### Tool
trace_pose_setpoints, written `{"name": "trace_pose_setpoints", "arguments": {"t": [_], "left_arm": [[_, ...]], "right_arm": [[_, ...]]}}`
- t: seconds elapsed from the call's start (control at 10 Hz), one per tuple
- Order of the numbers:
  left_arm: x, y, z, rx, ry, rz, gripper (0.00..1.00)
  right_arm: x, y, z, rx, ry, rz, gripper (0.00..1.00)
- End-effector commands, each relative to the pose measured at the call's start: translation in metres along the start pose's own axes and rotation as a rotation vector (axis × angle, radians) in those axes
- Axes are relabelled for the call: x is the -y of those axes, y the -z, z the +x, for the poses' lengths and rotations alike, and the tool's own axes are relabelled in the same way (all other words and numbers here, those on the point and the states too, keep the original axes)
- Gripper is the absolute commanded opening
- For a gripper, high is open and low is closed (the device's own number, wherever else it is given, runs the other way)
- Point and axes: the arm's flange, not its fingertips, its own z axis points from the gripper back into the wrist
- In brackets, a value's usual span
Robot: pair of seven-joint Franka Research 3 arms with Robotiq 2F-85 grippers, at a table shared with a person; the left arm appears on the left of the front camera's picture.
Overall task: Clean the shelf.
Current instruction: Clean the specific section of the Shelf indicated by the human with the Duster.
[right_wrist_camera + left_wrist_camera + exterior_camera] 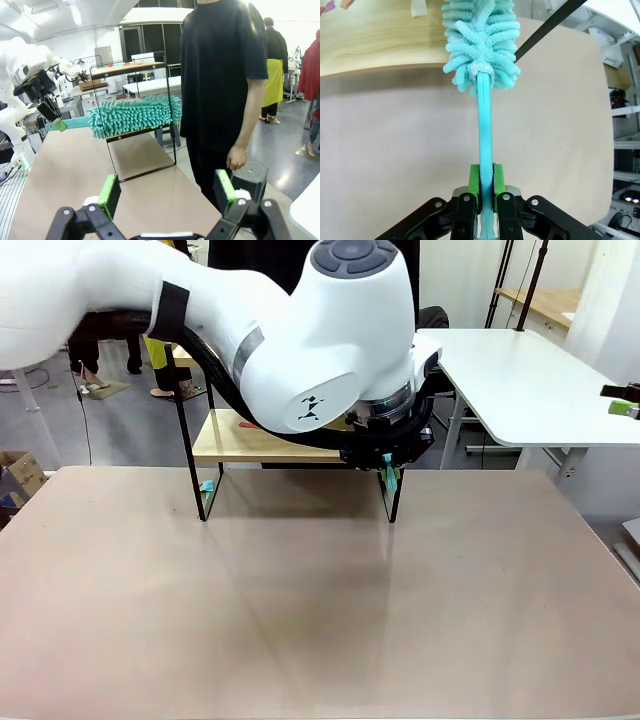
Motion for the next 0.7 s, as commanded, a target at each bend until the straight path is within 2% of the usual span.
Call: {"name": "trace_pose_setpoints", "arguments": {"t": [0.0, 0.1, 0.2, 0.3, 0.6], "left_arm": [[0.01, -0.001, 0.002, 0.011, -0.062, 0.007, 0.13], [0.0, 0.0, 0.0, 0.0, 0.0, 0.0, 0.13], [0.002, 0.002, 0.0, -0.004, -0.01, 0.001, 0.13], [-0.007, 0.002, 0.004, -0.104, -0.01, 0.04, 0.13], [-0.036, -0.01, 0.014, -0.14, -0.061, 0.113, 0.13]], "right_arm": [[0.0, 0.002, 0.004, 0.002, -0.007, 0.003, 1.0], [0.0, 0.002, 0.004, 0.002, -0.007, 0.003, 1.0], [0.0, 0.002, 0.004, 0.002, -0.007, 0.003, 1.0], [0.0, 0.002, 0.004, 0.002, -0.007, 0.003, 1.0], [0.0, 0.002, 0.004, 0.002, -0.007, 0.003, 1.0]]}}
